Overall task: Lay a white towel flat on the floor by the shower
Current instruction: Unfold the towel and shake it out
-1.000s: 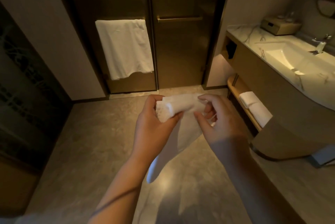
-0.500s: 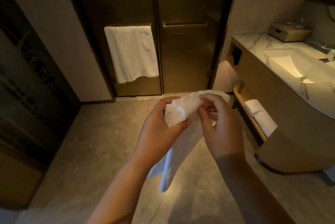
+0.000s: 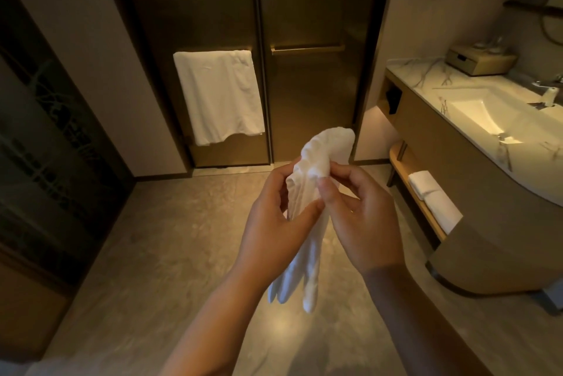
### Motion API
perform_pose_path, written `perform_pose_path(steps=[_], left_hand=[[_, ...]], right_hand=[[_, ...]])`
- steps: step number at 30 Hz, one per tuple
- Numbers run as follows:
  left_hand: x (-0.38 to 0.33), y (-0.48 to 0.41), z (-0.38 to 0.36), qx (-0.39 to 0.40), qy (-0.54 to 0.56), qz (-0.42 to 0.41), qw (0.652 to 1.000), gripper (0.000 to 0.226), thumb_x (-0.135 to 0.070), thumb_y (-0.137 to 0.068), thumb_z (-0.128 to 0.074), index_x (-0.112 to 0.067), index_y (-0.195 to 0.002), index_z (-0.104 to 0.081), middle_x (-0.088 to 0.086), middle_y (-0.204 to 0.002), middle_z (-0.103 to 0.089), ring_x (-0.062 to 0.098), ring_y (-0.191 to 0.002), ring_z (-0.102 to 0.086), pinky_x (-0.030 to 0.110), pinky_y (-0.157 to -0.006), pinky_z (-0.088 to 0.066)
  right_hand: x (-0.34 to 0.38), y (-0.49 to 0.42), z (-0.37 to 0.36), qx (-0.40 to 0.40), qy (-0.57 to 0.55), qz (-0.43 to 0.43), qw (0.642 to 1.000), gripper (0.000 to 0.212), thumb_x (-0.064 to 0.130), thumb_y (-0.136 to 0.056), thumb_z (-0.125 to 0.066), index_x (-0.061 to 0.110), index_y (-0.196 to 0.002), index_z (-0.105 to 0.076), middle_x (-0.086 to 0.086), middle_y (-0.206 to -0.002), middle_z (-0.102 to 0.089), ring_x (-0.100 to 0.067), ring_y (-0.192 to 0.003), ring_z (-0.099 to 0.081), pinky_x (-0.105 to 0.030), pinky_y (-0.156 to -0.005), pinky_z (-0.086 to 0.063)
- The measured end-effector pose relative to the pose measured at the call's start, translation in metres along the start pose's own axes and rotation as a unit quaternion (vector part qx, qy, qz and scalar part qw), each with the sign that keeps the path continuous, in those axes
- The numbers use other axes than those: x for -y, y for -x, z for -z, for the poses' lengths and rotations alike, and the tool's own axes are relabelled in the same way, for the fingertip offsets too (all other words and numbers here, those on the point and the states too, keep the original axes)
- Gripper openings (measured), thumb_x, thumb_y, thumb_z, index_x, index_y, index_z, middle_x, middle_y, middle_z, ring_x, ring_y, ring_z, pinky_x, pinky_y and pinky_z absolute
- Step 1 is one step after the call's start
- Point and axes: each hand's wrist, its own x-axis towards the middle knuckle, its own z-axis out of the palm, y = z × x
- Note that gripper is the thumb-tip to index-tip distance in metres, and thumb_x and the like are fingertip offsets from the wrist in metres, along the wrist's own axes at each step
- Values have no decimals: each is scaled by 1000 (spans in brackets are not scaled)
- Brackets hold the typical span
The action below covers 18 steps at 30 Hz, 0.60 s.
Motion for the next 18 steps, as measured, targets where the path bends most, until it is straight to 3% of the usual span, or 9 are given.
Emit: perform_pose_path(steps=[4, 6, 9, 12, 15, 18], left_hand=[[0, -3, 6, 41, 39, 5, 998, 36, -13, -94, -54, -35, -123, -55, -26, -108, -65, -6, -103, -60, 9, -79, -47], [1, -5, 8, 47, 48, 11, 998, 34, -13, -96, -49, -32, -123, -57, -23, -108, -65, -6, -103, -60, 7, -76, -46], [1, -7, 11, 28, 71, 16, 997, 29, -30, -93, -56, -29, -121, -59, -20, -108, -67, -3, -102, -62, 10, -77, -47], [3, -10, 12, 5, 68, 9, 998, 43, -44, -81, -63, -24, -119, -60, -16, -105, -70, 1, -98, -65, 18, -79, -52], [4, -13, 14, -16, 55, 7, 998, 41, -43, -77, -68, -23, -113, -62, -15, -102, -71, 2, -97, -66, 25, -82, -55], [8, -17, 16, -29, 44, 17, 998, 28, -28, -81, -71, -25, -108, -64, -17, -98, -72, 1, -93, -67, 26, -82, -56]], right_hand=[[10, -6, -1, 2, -16, -16, 1000, 34, 62, -72, -62, 40, -98, -61, 22, -96, -68, 8, -91, -63, -10, -71, -52], [12, -9, -3, -5, 2, -24, 1000, 37, 62, -69, -61, 38, -98, -61, 23, -93, -66, 10, -87, -61, -6, -67, -49], [10, -11, -6, 5, 6, -23, 1000, 41, 58, -74, -60, 29, -102, -64, 17, -95, -68, 7, -86, -62, -8, -67, -50], [8, -11, -10, 14, 0, -19, 1000, 30, 46, -84, -61, 25, -105, -66, 16, -96, -68, 7, -87, -62, -7, -65, -48], [6, -12, -14, 2, 3, -18, 1000, 6, 35, -88, -60, 34, -92, -64, 21, -84, -67, 9, -83, -61, -4, -59, -44], [3, -13, -18, 1, 25, -18, 1000, 13, 31, -90, -56, 41, -82, -58, 27, -85, -63, 8, -80, -60, -4, -58, -44]])
